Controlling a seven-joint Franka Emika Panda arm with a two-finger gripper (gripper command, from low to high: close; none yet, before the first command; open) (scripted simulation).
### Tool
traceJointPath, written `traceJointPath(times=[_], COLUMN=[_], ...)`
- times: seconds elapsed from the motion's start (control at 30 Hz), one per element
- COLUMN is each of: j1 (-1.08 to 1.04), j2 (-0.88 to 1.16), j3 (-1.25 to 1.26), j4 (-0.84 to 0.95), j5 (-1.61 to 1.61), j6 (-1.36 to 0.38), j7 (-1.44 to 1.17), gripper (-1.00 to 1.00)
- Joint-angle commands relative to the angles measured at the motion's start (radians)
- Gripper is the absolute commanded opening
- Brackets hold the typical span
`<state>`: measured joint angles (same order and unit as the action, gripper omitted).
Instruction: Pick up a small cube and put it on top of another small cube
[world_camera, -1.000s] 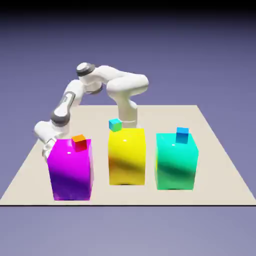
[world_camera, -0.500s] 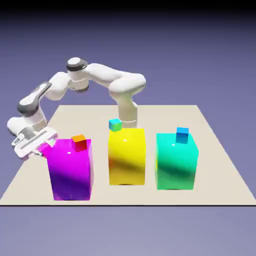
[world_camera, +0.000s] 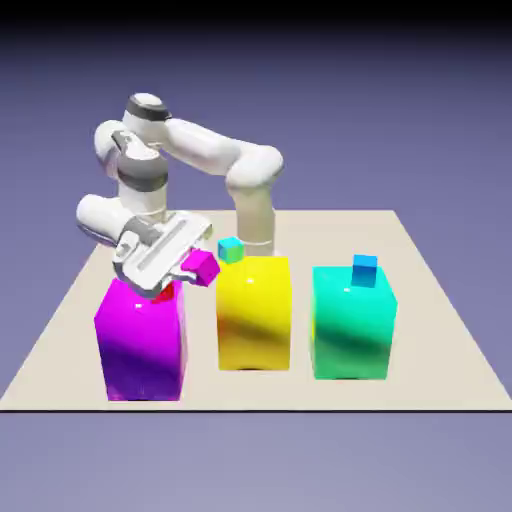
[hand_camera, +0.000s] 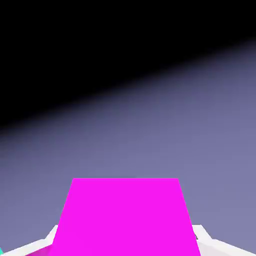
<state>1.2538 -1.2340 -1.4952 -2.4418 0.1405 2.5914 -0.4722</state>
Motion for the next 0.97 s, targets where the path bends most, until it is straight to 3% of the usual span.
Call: traceJointPath(times=[0.0,0.47,0.83,0.87,0.93], j1=[0.009,0.067,0.384,0.384,0.348], j2=[0.009,0.107,0.194,0.194,0.184], j3=[0.019,0.25,0.055,0.055,0.078], j4=[-0.036,-0.544,-0.501,-0.501,-0.507], j5=[-0.013,-0.259,-0.257,-0.257,-0.258], j6=[0.035,0.472,0.719,0.719,0.692], j7=[0.015,0.174,0.123,0.123,0.129], gripper=[-1.0,-1.0,-1.0,1.0,1.0])
